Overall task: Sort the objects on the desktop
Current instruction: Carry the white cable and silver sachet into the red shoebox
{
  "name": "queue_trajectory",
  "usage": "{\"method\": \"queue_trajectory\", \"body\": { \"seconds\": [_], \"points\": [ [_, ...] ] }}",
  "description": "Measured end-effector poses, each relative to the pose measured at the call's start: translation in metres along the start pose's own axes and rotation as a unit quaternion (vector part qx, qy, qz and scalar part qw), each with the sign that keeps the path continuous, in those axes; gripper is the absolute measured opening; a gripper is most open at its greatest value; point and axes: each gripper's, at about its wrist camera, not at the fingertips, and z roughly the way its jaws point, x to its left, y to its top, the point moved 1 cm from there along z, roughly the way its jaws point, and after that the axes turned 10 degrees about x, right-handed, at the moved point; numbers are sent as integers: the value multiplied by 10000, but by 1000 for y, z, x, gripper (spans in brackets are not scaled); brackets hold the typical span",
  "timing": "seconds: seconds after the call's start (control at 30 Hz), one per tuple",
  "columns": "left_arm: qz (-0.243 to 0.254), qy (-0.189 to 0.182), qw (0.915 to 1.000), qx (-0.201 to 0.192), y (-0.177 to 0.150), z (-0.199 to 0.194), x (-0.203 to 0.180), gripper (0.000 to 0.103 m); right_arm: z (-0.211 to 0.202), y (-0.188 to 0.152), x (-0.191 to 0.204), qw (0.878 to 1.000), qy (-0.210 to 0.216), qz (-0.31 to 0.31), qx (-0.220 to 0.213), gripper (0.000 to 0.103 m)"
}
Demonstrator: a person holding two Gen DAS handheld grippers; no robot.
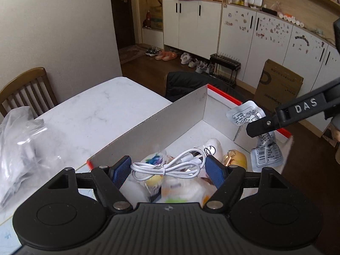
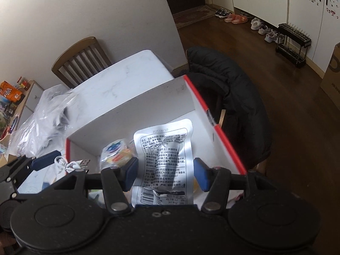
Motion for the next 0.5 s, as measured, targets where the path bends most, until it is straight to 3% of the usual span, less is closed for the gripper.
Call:
{"method": "queue_trajectory", "body": {
  "seconds": [0.5],
  "points": [
    [460,68,9977,501,26,63,-13,76,38,11,-13,9988,12,-340,358,55]
  ]
}}
